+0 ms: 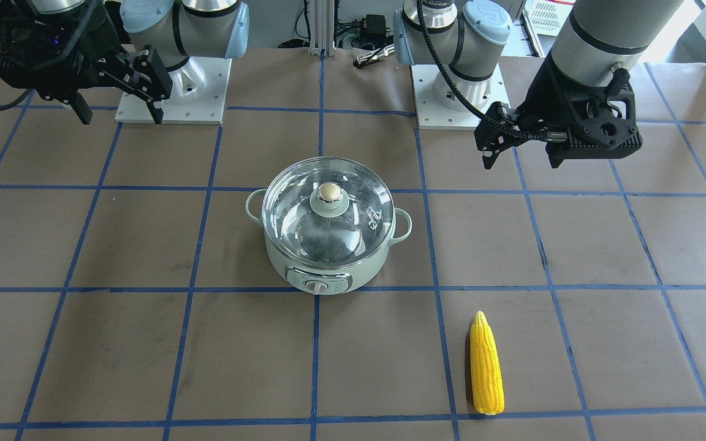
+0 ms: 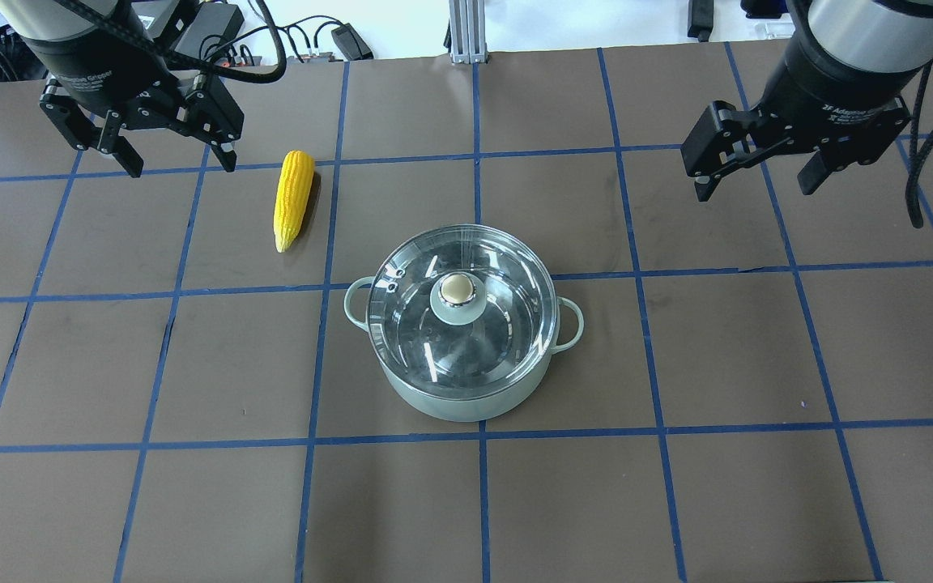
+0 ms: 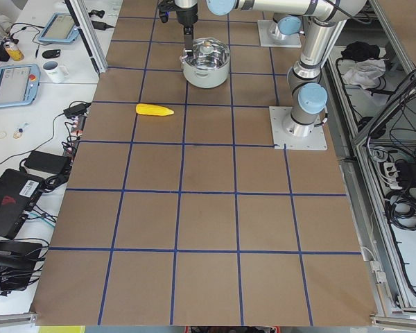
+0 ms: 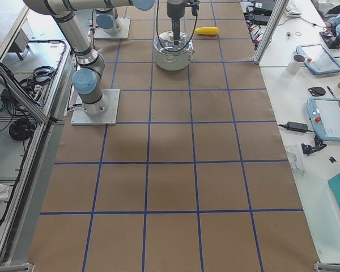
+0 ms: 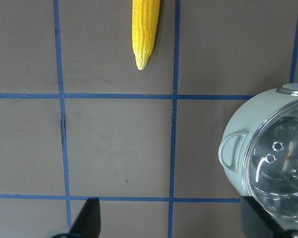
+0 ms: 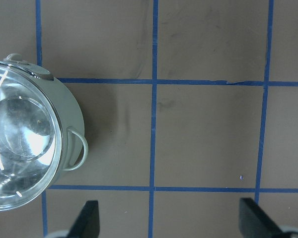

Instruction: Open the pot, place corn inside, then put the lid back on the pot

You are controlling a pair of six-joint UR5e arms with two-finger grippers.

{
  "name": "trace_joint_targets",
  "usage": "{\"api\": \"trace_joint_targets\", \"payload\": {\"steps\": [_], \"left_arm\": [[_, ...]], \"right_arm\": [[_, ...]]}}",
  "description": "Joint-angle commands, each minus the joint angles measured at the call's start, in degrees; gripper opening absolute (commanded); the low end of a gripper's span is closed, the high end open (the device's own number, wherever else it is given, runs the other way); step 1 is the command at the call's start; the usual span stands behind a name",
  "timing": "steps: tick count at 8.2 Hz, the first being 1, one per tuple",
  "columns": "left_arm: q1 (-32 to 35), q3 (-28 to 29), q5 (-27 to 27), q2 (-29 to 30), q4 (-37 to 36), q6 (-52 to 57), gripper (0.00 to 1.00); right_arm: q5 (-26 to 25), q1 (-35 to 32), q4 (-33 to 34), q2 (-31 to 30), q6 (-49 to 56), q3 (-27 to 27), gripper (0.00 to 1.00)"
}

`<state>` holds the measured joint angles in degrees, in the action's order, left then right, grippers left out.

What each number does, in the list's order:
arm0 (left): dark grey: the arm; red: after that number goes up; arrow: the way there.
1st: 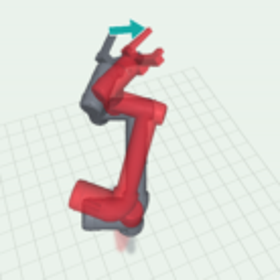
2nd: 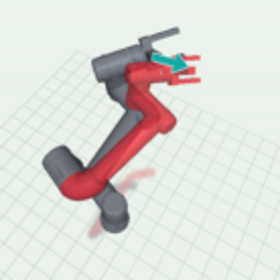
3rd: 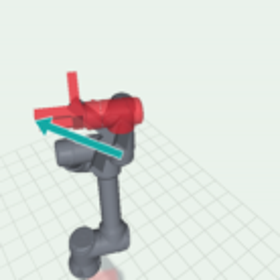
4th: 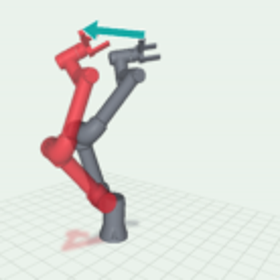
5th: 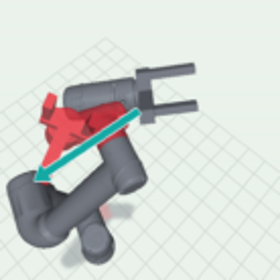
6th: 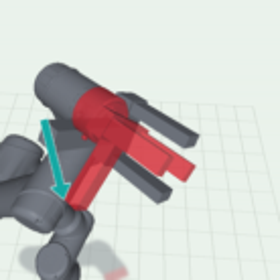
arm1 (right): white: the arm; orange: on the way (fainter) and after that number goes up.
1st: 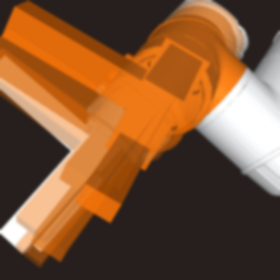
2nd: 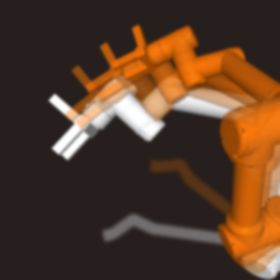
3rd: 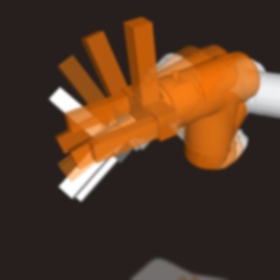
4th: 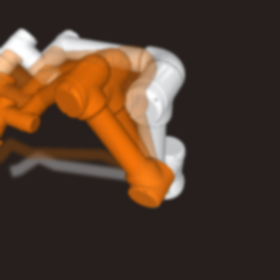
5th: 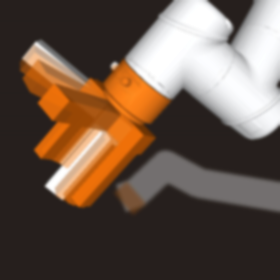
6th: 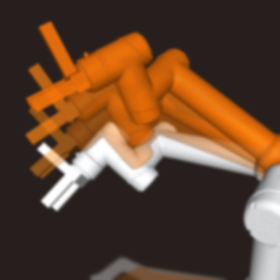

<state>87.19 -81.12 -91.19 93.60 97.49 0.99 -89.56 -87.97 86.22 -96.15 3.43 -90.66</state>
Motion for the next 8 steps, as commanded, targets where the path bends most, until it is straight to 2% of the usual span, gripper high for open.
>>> {"api": "trace_joint_targets", "payload": {"steps": [1,4,5,6,8], "left_arm": [[0.00,0.00,-0.13,0.00,-0.02,0.59,1.00],[0.00,-0.17,0.22,0.70,-0.72,1.03,1.00],[-0.96,-0.09,-0.04,1.84,-2.63,5.64,1.00],[-1.14,-0.61,-0.39,3.68,-7.96,12.30,1.00],[-1.67,-0.44,0.13,8.68,-13.25,13.33,1.00]], "right_arm": [[0.00,-0.01,0.00,0.00,0.00,-0.05,1.00],[0.00,-0.01,-0.09,0.09,-0.35,-0.13,1.00],[0.00,-0.09,0.00,0.52,-0.61,-0.13,1.00],[0.44,-0.53,-0.09,0.70,-0.79,-0.22,1.00],[-0.17,-2.98,0.17,1.58,-1.75,-0.22,1.00]]}}
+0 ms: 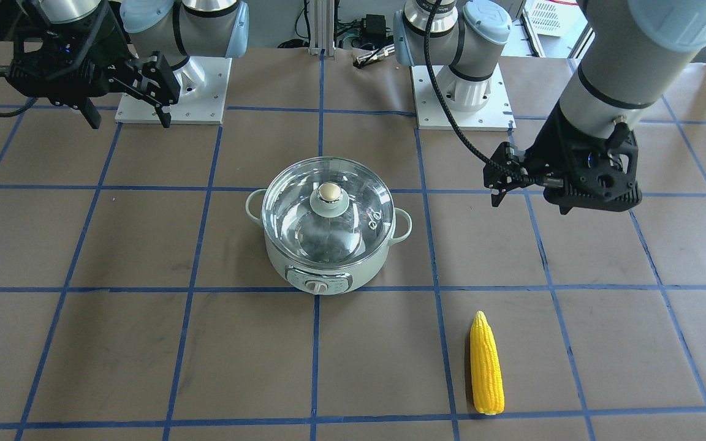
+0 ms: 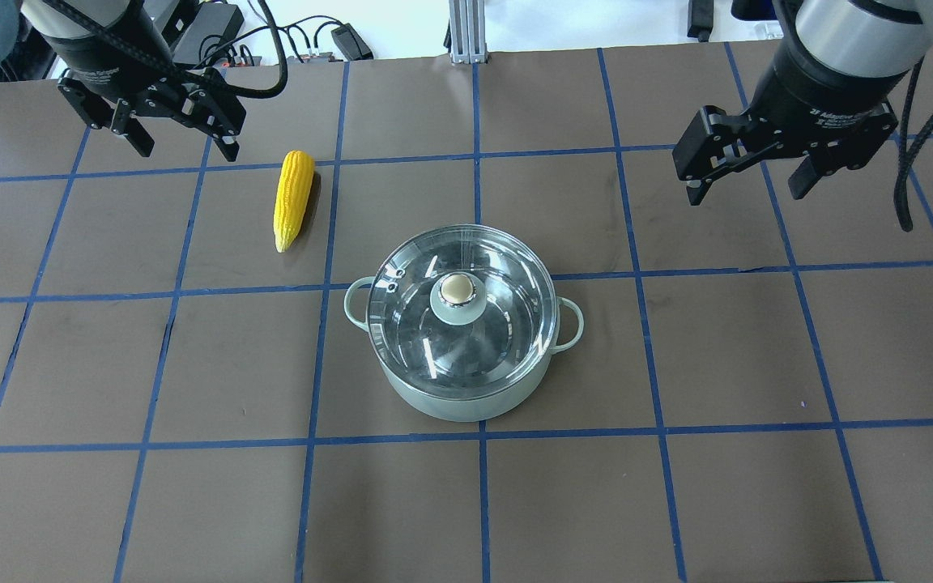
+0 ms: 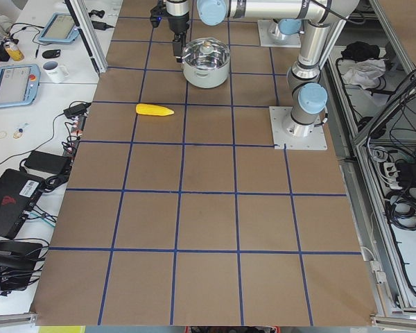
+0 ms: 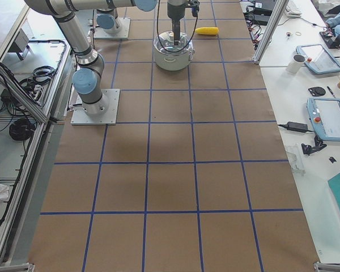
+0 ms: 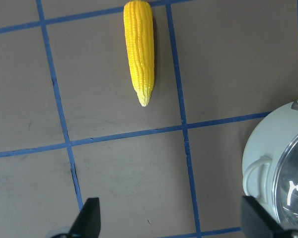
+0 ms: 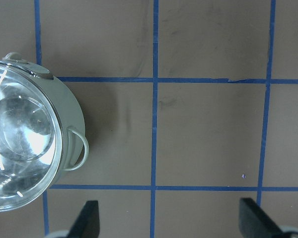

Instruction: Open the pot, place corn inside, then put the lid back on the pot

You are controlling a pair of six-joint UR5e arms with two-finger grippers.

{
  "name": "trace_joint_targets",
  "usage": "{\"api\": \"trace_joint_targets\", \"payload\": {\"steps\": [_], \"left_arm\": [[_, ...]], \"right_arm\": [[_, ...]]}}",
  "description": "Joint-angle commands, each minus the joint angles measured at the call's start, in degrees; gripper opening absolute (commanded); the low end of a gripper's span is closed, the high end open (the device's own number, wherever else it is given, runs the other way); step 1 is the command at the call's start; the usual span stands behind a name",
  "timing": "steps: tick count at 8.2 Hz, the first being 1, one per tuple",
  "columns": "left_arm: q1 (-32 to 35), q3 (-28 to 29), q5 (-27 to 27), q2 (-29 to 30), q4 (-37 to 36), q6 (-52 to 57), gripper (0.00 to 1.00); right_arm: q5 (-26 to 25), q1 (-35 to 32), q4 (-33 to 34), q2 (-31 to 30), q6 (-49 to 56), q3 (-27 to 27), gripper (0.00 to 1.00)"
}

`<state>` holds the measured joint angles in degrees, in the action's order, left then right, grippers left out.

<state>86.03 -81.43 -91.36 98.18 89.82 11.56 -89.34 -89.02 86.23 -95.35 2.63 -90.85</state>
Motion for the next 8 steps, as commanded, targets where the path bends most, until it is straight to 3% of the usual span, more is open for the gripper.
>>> {"api": "trace_joint_targets", "payload": {"steps": [1,2,5,8], "left_arm": [[-0.51,-0.13,0.56,7.08,-10.49,3.03,1.00],[-0.51,-0.13,0.65,9.72,-13.84,4.34,1.00],[-0.60,-0.48,0.91,16.76,-21.16,7.77,1.00],[-2.36,-0.57,1.62,21.60,-24.51,9.35,1.00]], "right_arm": [[-0.40,-4.29,0.51,1.99,-4.35,-0.03,1.00],[-0.31,-8.23,1.91,4.70,-8.56,0.67,1.00],[-0.66,-21.68,14.73,15.24,-25.78,0.59,1.00],[-0.22,-27.34,18.36,20.81,-30.05,0.24,1.00]]}}
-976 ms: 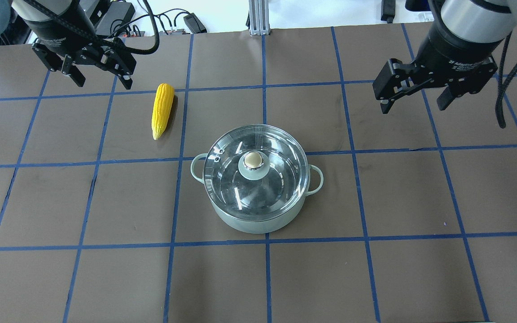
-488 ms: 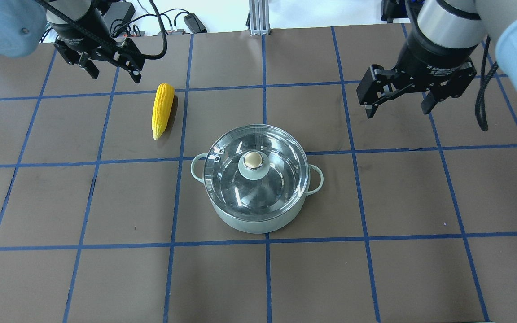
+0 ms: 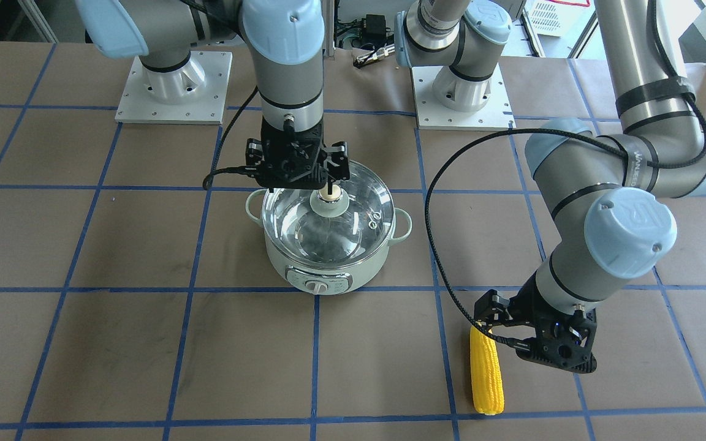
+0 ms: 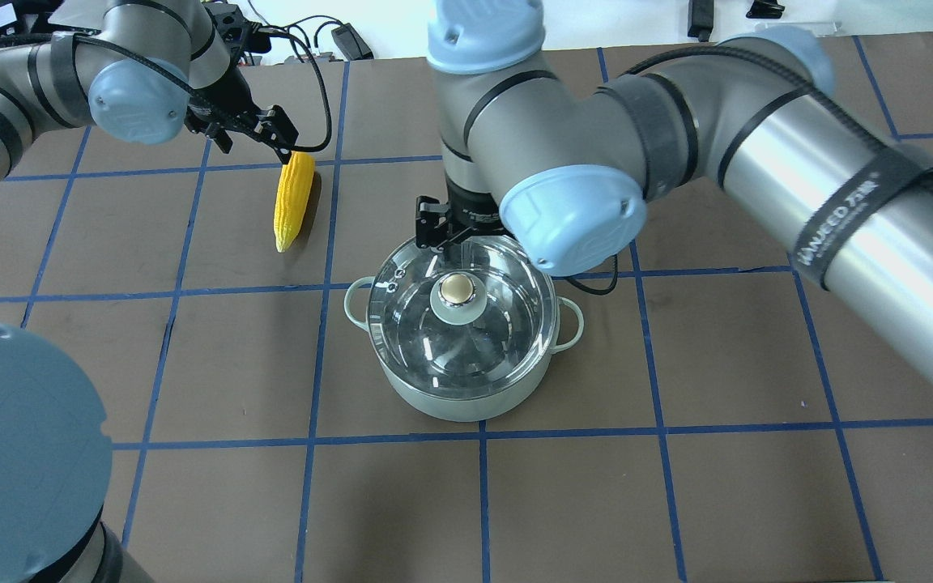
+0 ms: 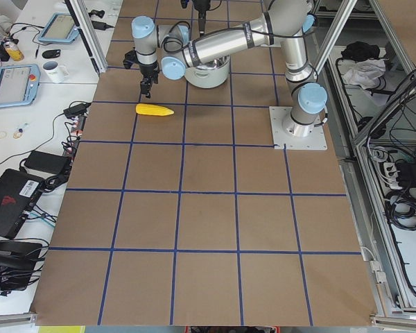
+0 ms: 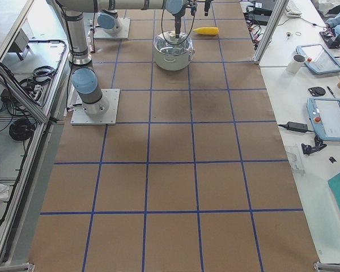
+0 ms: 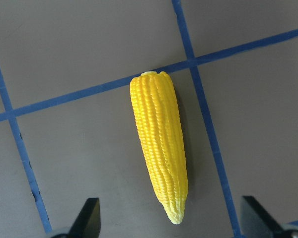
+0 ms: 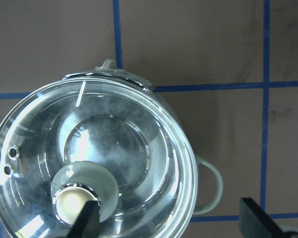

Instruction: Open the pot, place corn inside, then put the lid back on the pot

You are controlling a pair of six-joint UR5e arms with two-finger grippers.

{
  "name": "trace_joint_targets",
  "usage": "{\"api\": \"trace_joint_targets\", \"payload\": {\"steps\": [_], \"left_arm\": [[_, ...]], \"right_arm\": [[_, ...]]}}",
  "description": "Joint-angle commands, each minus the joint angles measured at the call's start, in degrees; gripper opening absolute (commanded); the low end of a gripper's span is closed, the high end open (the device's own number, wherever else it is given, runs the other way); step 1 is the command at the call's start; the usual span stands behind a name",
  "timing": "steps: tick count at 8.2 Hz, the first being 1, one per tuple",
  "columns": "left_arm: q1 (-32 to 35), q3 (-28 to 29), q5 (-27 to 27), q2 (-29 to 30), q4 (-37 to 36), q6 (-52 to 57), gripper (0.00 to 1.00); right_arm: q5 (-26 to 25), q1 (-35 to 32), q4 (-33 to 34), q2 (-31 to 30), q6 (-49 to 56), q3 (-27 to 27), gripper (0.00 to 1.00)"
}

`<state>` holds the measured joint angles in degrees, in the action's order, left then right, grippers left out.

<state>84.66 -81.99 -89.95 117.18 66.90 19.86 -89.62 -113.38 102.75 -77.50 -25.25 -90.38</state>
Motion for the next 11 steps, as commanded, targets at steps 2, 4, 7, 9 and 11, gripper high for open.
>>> {"api": "trace_joint_targets", "payload": {"steps": [2,4,7,9,11], "left_arm": [[-1.08,-0.01,0.30,4.80,-2.04,0.71,1.00],[-1.16,-0.01,2.92,6.91,-2.48,0.10,1.00],[-1.16,-0.01,3.11,9.99,-5.02,0.00,1.00],[-1.16,0.08,3.11,11.58,-6.52,0.18,1.00],[-1.16,0.17,3.20,13.33,-6.61,-0.69,0.91]], "right_arm": [[0.32,-3.25,2.10,3.49,-2.78,-0.93,1.00],[0.49,-3.33,2.89,4.19,-3.92,-0.94,1.00],[0.41,-3.86,3.77,5.08,-4.63,-0.94,0.81],[0.67,-3.86,3.60,4.90,-4.63,-0.94,0.44],[0.67,-3.78,3.33,4.81,-4.63,-0.85,0.31]]}}
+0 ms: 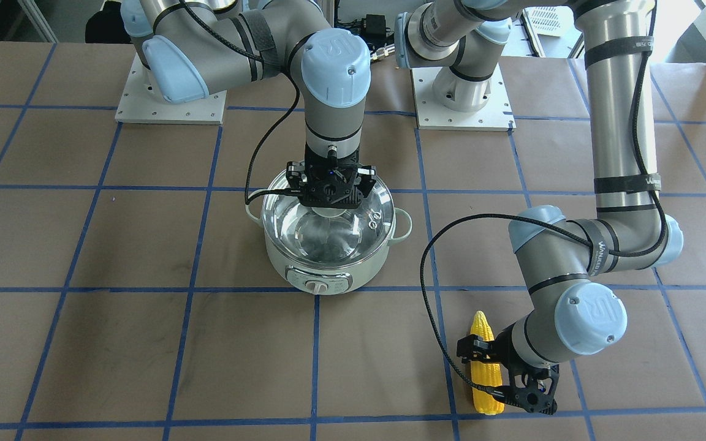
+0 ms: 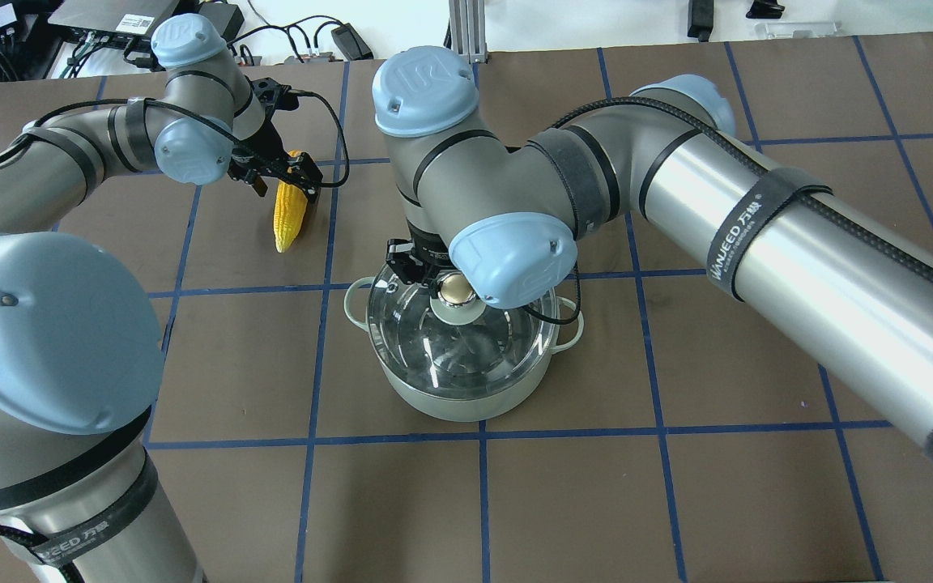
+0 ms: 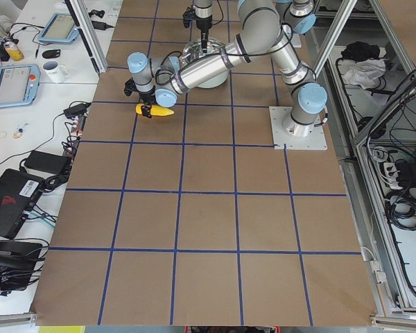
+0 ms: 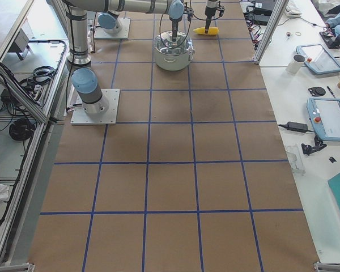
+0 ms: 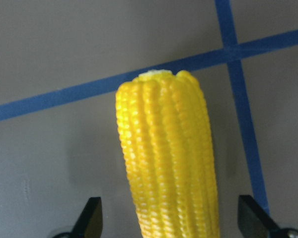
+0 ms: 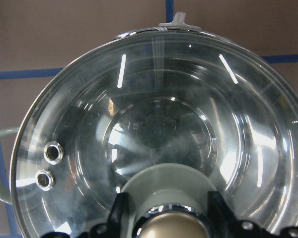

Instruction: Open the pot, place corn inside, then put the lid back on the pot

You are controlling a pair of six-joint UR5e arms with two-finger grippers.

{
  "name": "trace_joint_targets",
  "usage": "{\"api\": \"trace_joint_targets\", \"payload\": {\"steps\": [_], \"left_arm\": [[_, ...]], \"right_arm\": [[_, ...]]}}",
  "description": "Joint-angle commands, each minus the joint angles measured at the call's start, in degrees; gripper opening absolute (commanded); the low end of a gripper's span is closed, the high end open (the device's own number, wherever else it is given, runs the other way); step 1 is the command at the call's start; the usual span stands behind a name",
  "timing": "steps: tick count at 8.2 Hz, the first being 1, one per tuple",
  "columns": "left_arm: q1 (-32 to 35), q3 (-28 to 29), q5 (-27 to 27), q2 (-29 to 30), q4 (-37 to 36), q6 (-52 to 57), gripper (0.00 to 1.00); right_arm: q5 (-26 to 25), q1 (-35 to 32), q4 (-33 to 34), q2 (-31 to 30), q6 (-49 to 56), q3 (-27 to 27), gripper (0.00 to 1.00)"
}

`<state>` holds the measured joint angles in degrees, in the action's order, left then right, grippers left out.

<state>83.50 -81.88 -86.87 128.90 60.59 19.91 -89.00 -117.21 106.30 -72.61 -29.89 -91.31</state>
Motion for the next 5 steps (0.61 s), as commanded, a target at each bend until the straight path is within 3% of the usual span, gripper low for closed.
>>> {"api": "trace_joint_targets", "payload": {"steps": [1,2,5], "left_arm": [[0.00,0.14,0.21,1.97,-0.30,-1.01,0.22],[0.00,0.32,0.21,1.97,-0.21,-1.01,0.00],[0.08,0.49,-0.49,-0.30,0.40,-3.63,0.00]], "right_arm": [[0.05,0.05,-0.21,-0.08,0.01,0.08,0.29],[0.05,0.14,-0.30,-0.34,0.01,0.17,0.27],[-0.38,1.19,-0.91,-4.19,0.27,0.87,0.25]]}}
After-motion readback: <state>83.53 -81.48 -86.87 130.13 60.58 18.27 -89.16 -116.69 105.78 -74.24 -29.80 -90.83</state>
